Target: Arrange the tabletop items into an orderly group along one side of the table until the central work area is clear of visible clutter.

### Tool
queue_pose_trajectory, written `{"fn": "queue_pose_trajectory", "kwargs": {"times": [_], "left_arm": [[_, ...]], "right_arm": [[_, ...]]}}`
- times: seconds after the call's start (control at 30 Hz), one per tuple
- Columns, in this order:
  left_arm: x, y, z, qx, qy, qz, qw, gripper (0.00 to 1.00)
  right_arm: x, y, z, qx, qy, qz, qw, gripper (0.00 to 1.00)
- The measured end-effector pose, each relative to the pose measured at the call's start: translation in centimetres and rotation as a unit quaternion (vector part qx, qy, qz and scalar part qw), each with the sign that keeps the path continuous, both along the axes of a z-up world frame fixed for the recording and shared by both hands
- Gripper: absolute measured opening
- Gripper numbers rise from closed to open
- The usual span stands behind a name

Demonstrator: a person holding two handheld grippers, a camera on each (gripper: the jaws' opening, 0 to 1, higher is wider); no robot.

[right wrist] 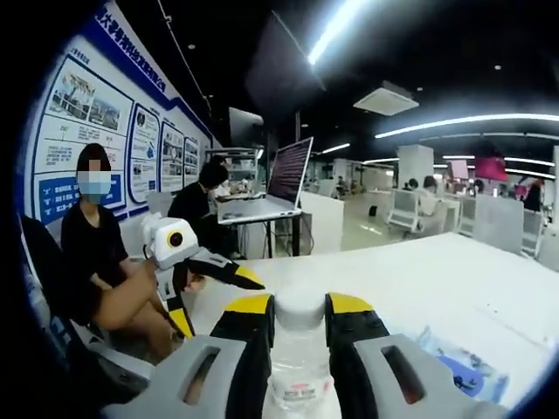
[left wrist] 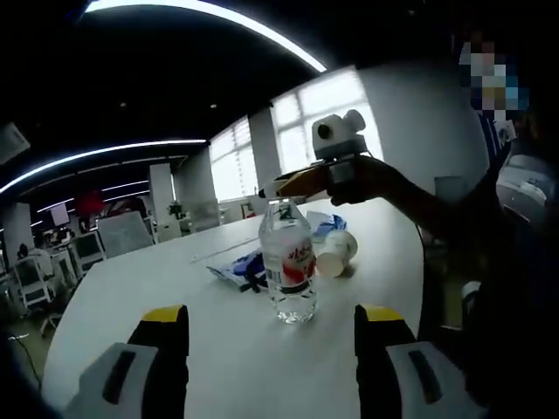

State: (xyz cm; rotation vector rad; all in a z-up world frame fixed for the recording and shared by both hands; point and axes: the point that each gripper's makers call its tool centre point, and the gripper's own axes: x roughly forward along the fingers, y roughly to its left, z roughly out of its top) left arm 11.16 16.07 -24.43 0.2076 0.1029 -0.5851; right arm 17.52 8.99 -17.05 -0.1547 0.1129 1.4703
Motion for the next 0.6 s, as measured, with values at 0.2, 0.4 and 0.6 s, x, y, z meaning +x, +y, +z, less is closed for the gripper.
{"fn": "queue_pose_trajectory", "kwargs": {"times": [0.2,0.4,0.6], "left_arm": [[-0.01,0.02,0.04,-0.002,-0.001,0.000,1.0000,0.77],[-0.05,-0.13,-0.06,-0.002,-0.001,-0.001,1.0000,0.77],[-0.30,0.12,0.07,-0.001,-0.002,0.001,1.0000,0.76]], "right_arm": [[-0.38,0.17,-0.15,0.001,0.002,0.003,1.0000,0.25],[-0.24,0.50,-0.36,0.002,0.002,0.001,1.0000,0.25],[-0.08,0.48,-0.63,0.007,0.009,-0.001,0.9999,0.23]]}}
